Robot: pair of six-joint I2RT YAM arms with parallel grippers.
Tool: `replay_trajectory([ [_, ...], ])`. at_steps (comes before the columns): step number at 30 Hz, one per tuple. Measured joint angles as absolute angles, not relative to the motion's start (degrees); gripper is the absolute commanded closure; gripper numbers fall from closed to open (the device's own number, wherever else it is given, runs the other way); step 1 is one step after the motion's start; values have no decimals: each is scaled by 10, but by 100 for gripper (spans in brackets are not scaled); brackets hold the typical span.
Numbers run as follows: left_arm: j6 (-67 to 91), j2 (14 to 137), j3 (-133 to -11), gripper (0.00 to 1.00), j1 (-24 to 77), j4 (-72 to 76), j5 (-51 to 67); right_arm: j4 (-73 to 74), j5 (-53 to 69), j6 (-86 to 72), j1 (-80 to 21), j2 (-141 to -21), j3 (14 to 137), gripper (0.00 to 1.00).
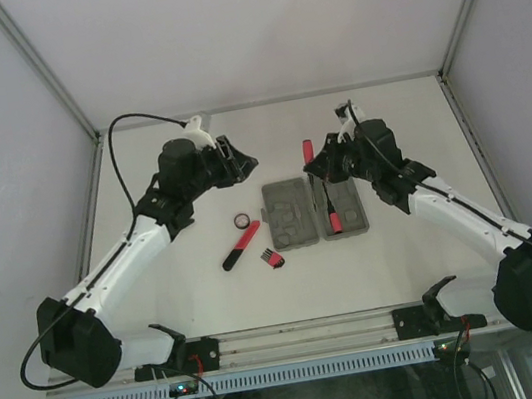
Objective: Sort the tools into containers
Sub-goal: Place the screwdriver in the storage box.
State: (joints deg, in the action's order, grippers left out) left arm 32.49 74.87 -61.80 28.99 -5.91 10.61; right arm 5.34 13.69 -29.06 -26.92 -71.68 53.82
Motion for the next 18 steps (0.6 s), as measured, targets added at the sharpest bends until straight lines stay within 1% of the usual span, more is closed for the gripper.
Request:
replay_trajectory([
  [4,313,766,-618,53,288,-83,91,79,135,-287,-245,-717,538,100],
  [11,309,877,-620,54,289,-126,90,97,131,-285,-225,-717,520,100],
  [18,311,930,-620,55,296,-137,91,110,129,-286,-217,-717,509,100],
])
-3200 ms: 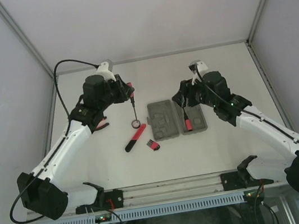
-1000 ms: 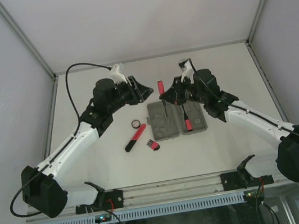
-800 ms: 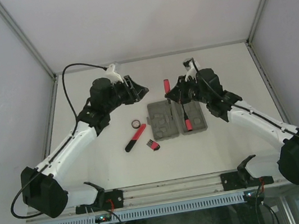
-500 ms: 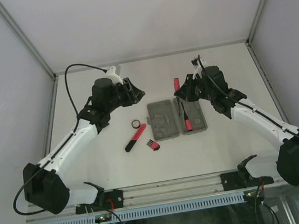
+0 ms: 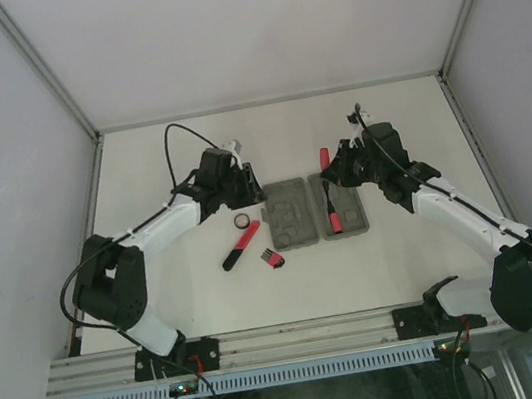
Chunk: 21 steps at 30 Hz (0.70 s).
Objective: Sort the tools into containers
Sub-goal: Place the screwdriver in the storage box.
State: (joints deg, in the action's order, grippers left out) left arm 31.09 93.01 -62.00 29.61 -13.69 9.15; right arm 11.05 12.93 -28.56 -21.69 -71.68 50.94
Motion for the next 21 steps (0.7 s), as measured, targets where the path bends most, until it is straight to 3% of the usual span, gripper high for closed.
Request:
replay_trajectory([
  [21,320,997,-635,64,301,-165,78,111,129,-292,-213,-715,502,100],
])
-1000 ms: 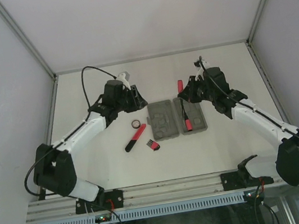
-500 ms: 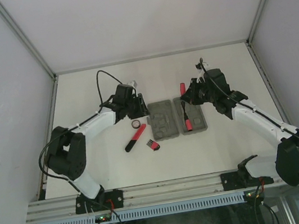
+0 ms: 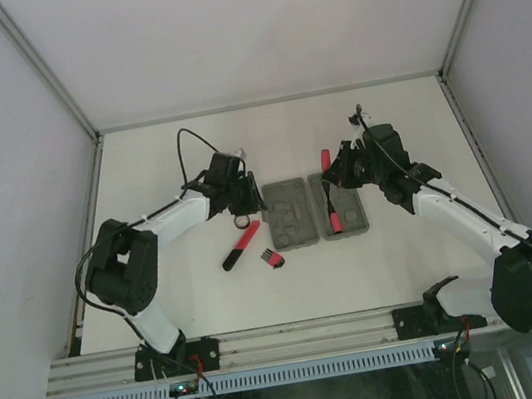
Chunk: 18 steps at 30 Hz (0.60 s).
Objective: Sort the tools into containers
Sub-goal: Place the screwdriver in the storage box.
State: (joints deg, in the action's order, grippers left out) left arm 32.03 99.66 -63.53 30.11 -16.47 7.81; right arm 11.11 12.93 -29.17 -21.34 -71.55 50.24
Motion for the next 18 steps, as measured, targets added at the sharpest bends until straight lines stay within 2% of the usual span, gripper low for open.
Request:
replay_trajectory([
  [5,325,1005,-635,67,304,-164,81,109,129,-295,-213,-707,502,100],
  [18,337,1013,-635,86,305,-164,82,109,121,-298,-213,-684,489,100],
])
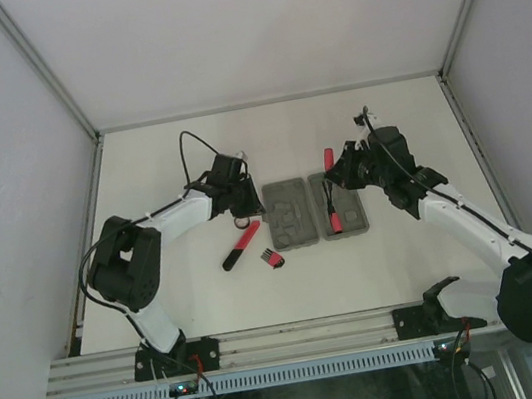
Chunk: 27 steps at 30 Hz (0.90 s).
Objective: Sort the tools into containers
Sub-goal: Place the screwdriver in the storage box.
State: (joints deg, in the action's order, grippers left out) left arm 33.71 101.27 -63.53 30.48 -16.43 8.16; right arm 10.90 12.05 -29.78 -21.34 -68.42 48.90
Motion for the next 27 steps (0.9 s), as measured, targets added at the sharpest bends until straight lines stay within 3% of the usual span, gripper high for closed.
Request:
replay_trajectory([
  [18,401,991,-603,95,321,-142,81,113,112,-292,-181,-683,488,100],
  [27,454,959,-561,97,335,-123,81,157,128,-262,-162,-748,502,100],
])
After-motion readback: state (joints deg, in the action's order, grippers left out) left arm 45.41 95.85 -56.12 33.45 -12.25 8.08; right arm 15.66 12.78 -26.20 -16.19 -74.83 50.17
